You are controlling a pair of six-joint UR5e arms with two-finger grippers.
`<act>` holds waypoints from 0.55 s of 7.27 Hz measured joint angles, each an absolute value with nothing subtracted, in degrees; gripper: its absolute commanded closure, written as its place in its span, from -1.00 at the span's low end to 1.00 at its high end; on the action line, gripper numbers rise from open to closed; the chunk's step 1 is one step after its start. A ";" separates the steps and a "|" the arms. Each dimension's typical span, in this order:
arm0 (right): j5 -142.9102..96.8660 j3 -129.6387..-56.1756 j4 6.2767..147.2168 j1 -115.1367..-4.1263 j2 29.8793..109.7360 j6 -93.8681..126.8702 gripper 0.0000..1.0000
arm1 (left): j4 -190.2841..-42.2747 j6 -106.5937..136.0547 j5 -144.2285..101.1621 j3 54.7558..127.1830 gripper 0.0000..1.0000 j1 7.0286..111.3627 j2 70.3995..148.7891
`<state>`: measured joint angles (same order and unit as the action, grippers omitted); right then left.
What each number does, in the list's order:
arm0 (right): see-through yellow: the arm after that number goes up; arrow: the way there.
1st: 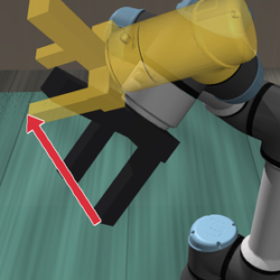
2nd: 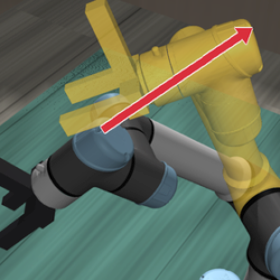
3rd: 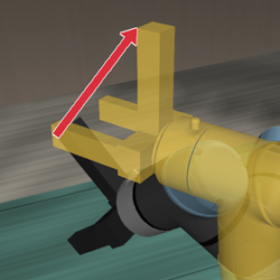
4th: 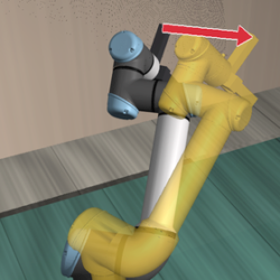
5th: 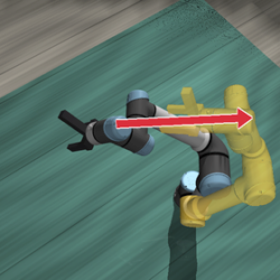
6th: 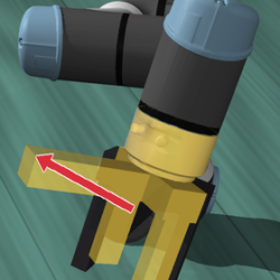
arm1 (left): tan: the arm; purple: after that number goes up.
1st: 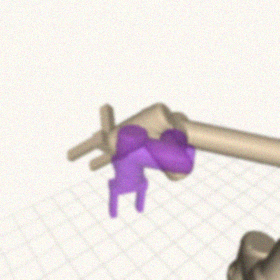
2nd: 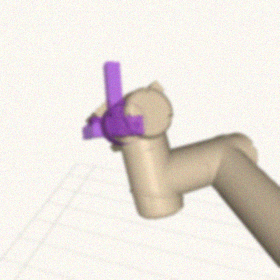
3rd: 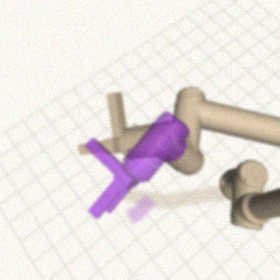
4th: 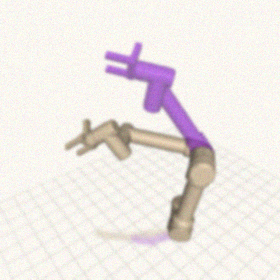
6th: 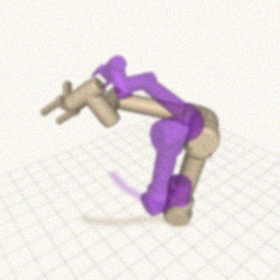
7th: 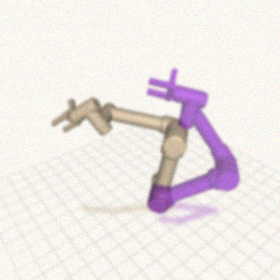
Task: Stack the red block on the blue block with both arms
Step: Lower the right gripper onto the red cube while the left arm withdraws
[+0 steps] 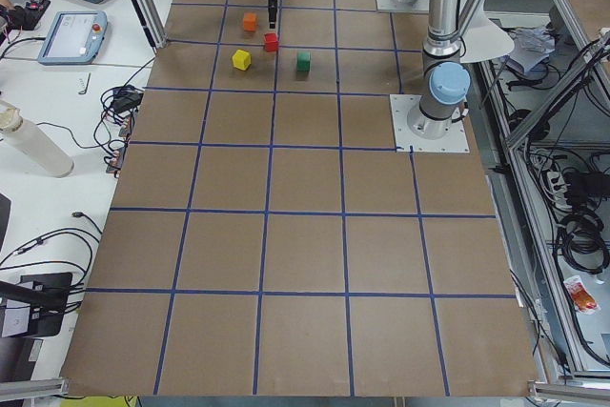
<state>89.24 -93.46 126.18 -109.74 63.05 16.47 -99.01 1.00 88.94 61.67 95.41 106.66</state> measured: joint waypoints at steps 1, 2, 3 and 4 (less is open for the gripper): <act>89.27 -93.44 127.08 -110.07 61.98 15.20 -1.00 | -99.32 0.41 89.75 61.69 -1.00 95.42 106.47; 89.29 -93.43 127.50 -110.20 61.18 14.02 -1.00 | -100.65 0.08 92.02 61.78 -1.00 95.44 106.44; 89.26 -93.40 127.75 -110.28 60.33 12.94 -1.00 | -102.43 0.01 94.06 62.37 -1.00 95.41 106.45; 89.16 -93.37 128.32 -110.57 59.57 11.49 -1.00 | -103.04 0.04 94.83 63.93 -1.00 95.28 106.34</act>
<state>89.16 -93.37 128.32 -110.57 59.57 11.49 -103.04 0.04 94.83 63.93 95.28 106.34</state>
